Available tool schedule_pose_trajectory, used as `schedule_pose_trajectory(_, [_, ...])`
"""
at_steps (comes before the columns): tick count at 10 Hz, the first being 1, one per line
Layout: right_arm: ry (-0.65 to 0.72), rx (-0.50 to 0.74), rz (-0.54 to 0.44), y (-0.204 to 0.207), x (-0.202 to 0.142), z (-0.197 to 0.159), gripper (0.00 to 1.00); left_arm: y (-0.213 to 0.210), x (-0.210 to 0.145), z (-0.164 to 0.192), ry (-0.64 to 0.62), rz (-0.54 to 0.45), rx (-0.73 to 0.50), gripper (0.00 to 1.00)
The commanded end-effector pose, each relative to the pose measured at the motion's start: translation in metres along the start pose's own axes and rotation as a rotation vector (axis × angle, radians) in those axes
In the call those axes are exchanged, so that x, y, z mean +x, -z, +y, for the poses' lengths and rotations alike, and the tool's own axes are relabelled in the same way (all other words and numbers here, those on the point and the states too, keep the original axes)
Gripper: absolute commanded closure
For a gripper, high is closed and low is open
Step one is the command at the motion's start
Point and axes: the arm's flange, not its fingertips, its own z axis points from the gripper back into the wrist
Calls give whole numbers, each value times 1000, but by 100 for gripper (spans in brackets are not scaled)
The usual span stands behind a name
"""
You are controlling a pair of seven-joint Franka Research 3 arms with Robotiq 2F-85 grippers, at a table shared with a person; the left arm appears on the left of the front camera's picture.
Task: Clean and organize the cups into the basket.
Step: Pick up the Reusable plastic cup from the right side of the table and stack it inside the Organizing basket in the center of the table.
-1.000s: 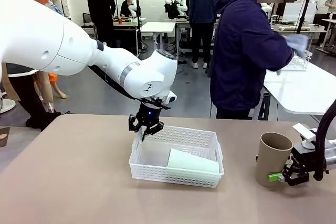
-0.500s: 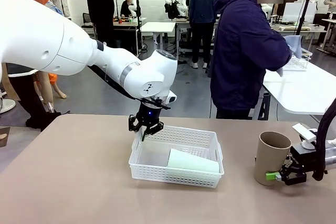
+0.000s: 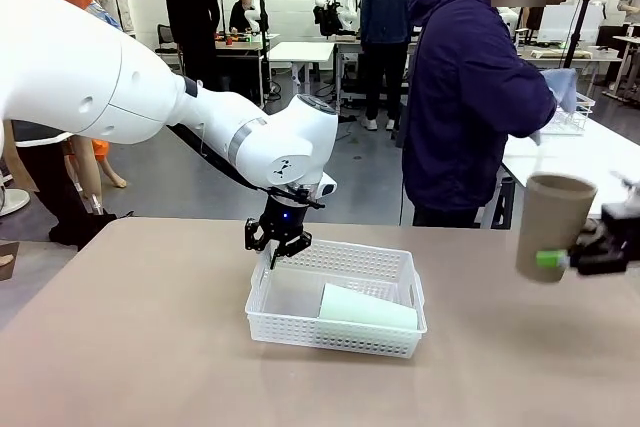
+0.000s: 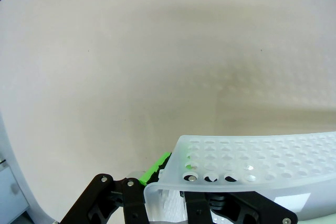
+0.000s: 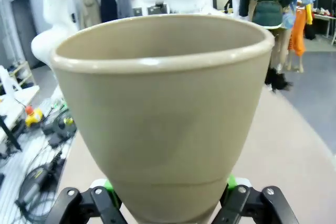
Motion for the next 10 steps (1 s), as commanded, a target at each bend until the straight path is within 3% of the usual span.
schedule_pose_trajectory(1, [-1, -46, -17, -10, 49, 14, 79, 1, -1, 2, 5, -6, 11, 100])
schedule_pose_trajectory(3, [-14, -47, 4, -11, 64, 19, 79, 1, -1, 2, 5, -6, 11, 100])
schedule_pose_trajectory(8, [-21, -43, 2, -19, 64, 18, 79, 1, -1, 2, 5, -6, 11, 100])
schedule_pose_trajectory(9, [-10, -40, 5, -18, 64, 19, 20, 1, -1, 2, 5, -6, 11, 100])
schedule_pose_trajectory(10, [-77, -12, 166, 13, 101, 27, 20, 1, -1, 2, 5, -6, 11, 100])
